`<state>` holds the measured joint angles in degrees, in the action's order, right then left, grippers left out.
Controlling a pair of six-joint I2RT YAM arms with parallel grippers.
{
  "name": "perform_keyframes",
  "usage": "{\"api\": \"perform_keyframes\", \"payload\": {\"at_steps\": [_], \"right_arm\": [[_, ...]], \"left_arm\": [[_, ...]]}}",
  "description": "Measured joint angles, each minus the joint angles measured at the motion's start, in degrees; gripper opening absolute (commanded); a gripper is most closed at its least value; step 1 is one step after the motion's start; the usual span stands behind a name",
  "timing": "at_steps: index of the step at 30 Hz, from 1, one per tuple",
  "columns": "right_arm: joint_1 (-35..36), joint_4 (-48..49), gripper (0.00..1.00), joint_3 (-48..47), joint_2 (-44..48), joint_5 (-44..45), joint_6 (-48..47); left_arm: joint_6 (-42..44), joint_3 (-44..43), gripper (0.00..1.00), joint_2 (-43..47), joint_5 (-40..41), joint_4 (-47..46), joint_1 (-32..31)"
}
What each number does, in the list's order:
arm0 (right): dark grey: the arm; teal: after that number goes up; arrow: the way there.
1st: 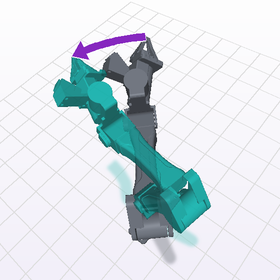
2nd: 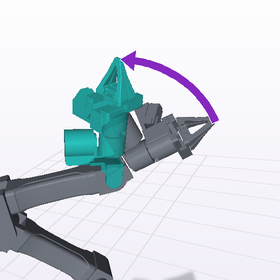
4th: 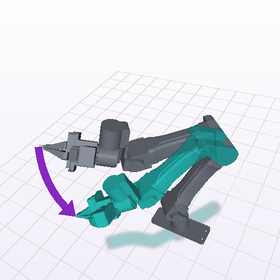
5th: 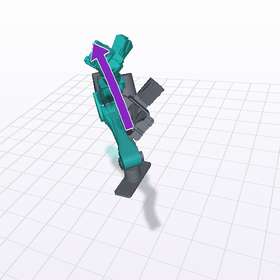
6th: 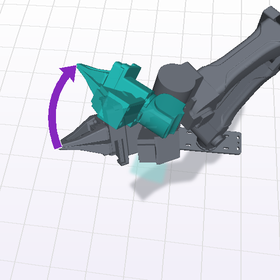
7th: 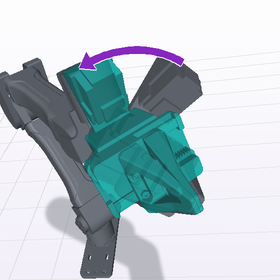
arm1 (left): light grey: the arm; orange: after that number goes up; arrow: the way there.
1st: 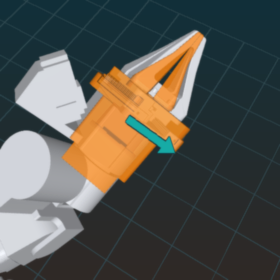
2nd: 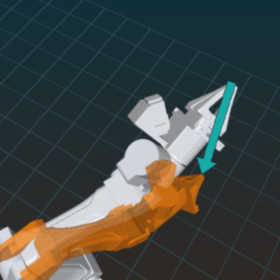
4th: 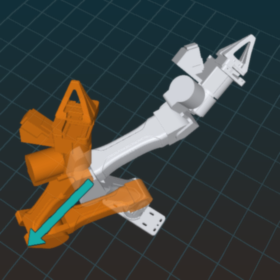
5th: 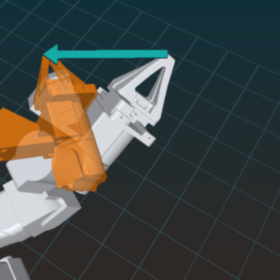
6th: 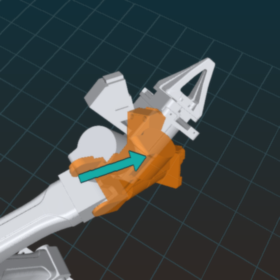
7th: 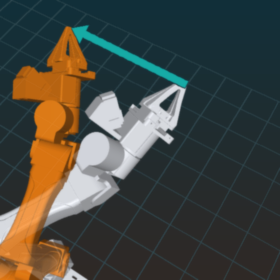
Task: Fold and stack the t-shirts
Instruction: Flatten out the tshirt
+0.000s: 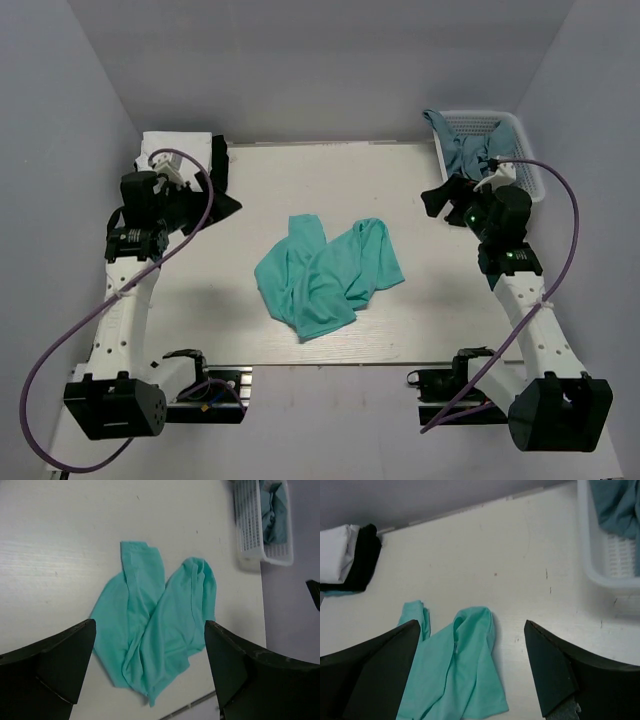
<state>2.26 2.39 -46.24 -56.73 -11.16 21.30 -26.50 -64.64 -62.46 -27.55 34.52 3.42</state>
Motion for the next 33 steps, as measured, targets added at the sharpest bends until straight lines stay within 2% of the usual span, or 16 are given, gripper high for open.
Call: {"api": "perform_keyframes", "payload": {"at_steps": [4, 8, 11, 15, 20, 21, 22, 26, 33], "right_arm": [[0.02, -7.08, 0.9, -1.92, -3.43, -1.18, 0.15], [0.63, -15.87, 0.9, -6.49, -10.95, -0.74, -1.86], [2.08, -20.46, 0.9, -7.3, -14.34, 1.25, -2.56], [4.52, -25.92, 0.9, -7.08, -14.95, 6.27, -2.93], [6.56, -28.24, 0.89, -6.1, -15.02, 11.34, -2.64], [6.97, -28.37, 0.84, -5.73, -15.02, 12.15, -2.43], [7.43, -28.52, 0.84, -5.31, -15.02, 12.87, -2.29], [9.2, -29.33, 0.84, -3.74, -15.02, 14.62, -1.99], [11.89, -29.14, 0.84, -2.25, -15.06, 16.28, -1.97]], "left_arm": [[-0.07, 5.25, 0.99, 3.93, -3.43, 2.89, -3.17], [-2.25, 14.14, 0.99, 6.14, -3.85, 4.33, -10.67], [-4.74, 18.1, 0.99, 3.72, -1.55, 5.16, -19.69], [-8.17, 19.08, 0.99, -0.79, 2.51, 5.6, -32.09], [-14.19, 20.02, 0.93, -4.87, 7.89, 5.86, -47.52], [-15.26, 20.02, 0.86, -6.88, 9.07, 5.86, -50.12], [-16.37, 19.98, 0.83, -9.09, 10.21, 5.99, -52.11], [-20.44, 19.04, 0.81, -16.7, 16.7, 7.96, -55.74], [-25.44, 18.8, 0.77, -17.31, 22.67, 6.14, -56.72]]}}
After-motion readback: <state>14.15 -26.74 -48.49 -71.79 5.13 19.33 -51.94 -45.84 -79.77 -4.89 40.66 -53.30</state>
